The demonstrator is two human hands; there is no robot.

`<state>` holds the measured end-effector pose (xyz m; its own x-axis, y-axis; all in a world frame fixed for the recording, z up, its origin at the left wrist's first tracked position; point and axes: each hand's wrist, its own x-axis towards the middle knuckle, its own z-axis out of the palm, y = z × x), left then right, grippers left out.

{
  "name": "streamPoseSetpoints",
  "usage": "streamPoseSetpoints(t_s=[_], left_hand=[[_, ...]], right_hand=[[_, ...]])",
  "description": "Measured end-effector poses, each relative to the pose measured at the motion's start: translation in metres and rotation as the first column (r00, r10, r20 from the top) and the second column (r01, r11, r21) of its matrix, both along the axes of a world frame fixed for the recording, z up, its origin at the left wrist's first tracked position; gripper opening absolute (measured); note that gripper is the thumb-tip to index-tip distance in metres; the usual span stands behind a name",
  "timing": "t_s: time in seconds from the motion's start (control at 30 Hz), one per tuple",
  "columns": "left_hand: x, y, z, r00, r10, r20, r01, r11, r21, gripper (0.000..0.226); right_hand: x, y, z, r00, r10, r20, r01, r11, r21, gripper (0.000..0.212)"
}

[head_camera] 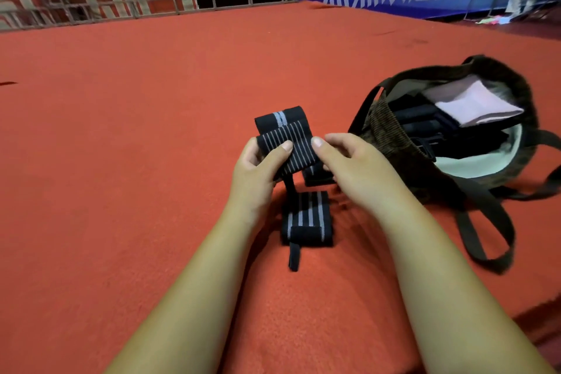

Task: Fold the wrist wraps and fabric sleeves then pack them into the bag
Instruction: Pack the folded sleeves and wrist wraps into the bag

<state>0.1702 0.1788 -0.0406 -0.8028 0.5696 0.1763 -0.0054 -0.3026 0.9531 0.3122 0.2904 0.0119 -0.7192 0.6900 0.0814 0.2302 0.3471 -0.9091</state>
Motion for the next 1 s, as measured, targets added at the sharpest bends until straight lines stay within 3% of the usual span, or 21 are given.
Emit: streamPoseSetpoints(t_s=[0.17,0.33,0.57,0.7,0.77,0.83,0.93,1.0], left_hand=[[0.035,0.018,0.044,0.993,-0.059,-0.103,0.065,0.997,0.052,0.034],[0.068,0.040,0.091,0.970,-0.123,-0.209,0.129,0.991,0.017,0.026],[0.109,0.091,0.117,0.863,-0.284,-0.417,0.176,0.944,-0.280,0.019],[0.122,0.119,0.133,0.737,-0.442,-0.511,0.165,0.851,-0.499,0.033],[0.126,0.132,0.142,0.694,-0.464,-0.551,0.088,0.814,-0.575,0.054],[0.125,0.149,0.147,0.632,-0.435,-0.641,-0.031,0.812,-0.582,0.058],[0.110,0.174,0.148,0.354,-0.327,-0.876,-0.303,0.846,-0.438,0.050],[0.100,0.188,0.150,0.236,-0.337,-0.911,-0.417,0.812,-0.409,0.044]], right_hand=[[0.013,0.003,0.025,0.964,-0.062,-0.257,0.046,0.997,-0.067,0.030],[0.040,0.018,0.049,0.862,-0.120,-0.493,0.016,0.978,-0.209,0.025],[0.081,0.065,0.043,0.749,-0.306,-0.588,0.052,0.912,-0.408,0.027],[0.103,0.090,0.032,0.711,-0.397,-0.581,0.136,0.888,-0.440,0.023],[0.114,0.108,0.032,0.717,-0.424,-0.554,0.190,0.883,-0.429,0.022],[0.123,0.128,0.034,0.732,-0.448,-0.513,0.249,0.877,-0.410,0.026],[0.130,0.156,0.041,0.761,-0.481,-0.435,0.333,0.866,-0.374,0.022],[0.132,0.168,0.047,0.791,-0.466,-0.397,0.371,0.881,-0.294,0.021]])
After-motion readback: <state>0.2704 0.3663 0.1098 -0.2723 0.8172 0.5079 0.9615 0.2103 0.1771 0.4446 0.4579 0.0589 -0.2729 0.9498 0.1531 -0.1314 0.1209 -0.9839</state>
